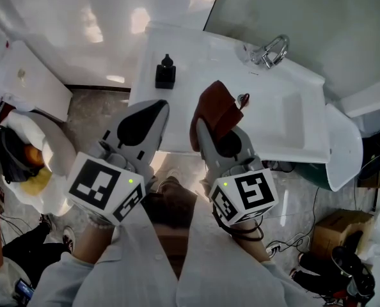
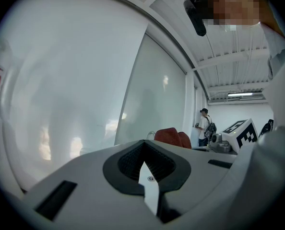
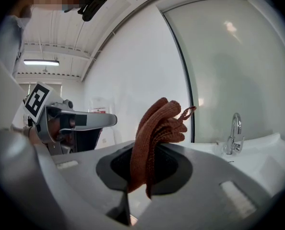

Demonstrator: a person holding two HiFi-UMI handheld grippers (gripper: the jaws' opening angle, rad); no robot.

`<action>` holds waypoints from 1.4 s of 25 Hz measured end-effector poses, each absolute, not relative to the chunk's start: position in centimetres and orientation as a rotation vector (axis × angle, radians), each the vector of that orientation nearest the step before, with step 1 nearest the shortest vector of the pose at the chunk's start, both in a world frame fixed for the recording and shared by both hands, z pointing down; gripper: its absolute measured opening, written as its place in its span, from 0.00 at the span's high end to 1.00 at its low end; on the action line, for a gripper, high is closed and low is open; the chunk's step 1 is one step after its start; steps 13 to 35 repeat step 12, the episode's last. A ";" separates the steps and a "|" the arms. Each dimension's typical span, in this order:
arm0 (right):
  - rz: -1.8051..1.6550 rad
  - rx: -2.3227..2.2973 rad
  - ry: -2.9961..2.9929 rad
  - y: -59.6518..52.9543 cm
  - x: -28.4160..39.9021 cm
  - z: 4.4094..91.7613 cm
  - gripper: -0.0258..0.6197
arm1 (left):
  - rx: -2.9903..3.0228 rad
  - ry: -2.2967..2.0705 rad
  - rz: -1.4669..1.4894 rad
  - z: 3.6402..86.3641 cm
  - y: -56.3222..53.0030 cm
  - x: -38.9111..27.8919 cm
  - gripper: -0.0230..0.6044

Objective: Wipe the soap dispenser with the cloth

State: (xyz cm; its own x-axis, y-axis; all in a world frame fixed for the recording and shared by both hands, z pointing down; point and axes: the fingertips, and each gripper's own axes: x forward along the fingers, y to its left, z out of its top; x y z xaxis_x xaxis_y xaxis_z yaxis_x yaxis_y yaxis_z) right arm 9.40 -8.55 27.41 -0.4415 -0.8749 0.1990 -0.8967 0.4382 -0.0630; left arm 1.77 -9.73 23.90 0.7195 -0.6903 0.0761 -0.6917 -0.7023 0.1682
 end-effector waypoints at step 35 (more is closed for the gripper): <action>0.237 1.581 -2.524 -9.5 9.8 27.9 0.87 | 2.737 -1.106 0.014 24.3 -10.6 1.8 0.96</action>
